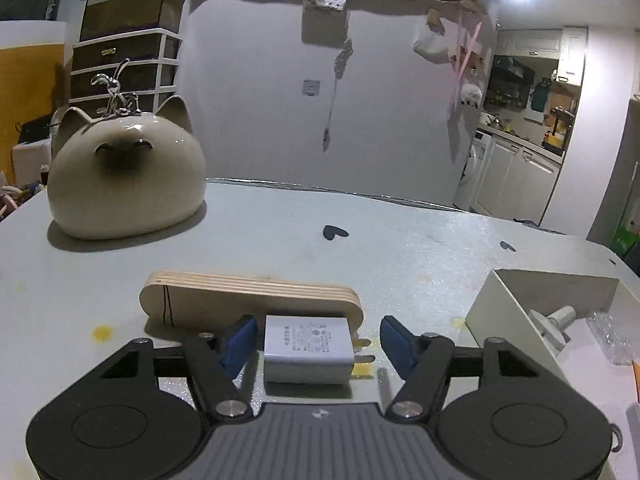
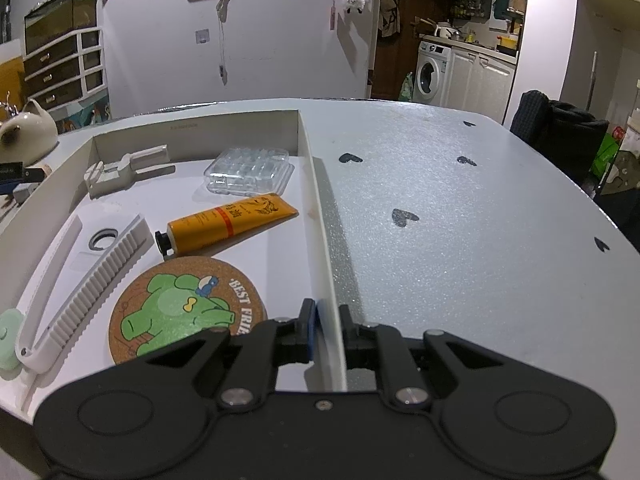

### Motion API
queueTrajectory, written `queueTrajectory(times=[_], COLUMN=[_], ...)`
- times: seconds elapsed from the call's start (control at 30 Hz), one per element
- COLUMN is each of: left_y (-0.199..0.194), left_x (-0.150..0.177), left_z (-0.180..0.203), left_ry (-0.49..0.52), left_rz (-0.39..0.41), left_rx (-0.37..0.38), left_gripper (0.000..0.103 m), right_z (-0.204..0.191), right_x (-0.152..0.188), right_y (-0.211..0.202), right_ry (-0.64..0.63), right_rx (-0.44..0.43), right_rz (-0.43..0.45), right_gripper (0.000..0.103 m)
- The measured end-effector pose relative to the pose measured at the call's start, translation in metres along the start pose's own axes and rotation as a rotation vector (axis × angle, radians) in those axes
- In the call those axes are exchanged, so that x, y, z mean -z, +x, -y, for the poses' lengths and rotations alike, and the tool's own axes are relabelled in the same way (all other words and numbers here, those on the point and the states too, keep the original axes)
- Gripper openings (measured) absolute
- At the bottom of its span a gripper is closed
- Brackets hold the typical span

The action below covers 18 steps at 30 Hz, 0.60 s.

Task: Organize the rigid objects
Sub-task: 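Withdraw the left tool toward the wooden block, then grasp the white charger with the left tool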

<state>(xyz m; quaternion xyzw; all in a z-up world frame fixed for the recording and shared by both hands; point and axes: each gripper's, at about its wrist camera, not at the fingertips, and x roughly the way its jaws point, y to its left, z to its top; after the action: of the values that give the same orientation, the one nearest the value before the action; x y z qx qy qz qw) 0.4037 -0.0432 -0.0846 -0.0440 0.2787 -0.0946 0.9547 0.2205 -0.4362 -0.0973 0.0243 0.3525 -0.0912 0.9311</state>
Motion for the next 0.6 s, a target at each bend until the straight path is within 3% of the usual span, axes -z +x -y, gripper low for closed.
queueTrajectory(times=[0.27,0.43,0.6], left_y=[0.004,0.001,0.000], left_x=[0.000,0.000,0.001], left_z=[-0.005,-0.010,-0.013], left_ry=[-0.023,-0.052,-0.063], left_rz=[-0.034,-0.024,-0.020], left_rx=[0.000,-0.006,0.005], left_gripper=[0.066,0.050,0.048], right_z=[-0.001,-0.003,-0.004], right_x=[0.000,-0.001,0.000], right_y=[0.000,0.000,0.000], right_ry=[0.022,0.016,0.016], right_rx=[0.010,0.023,0.028], right_rz=[0.002,-0.004,-0.002], right_gripper=[0.014,0.015,0.015])
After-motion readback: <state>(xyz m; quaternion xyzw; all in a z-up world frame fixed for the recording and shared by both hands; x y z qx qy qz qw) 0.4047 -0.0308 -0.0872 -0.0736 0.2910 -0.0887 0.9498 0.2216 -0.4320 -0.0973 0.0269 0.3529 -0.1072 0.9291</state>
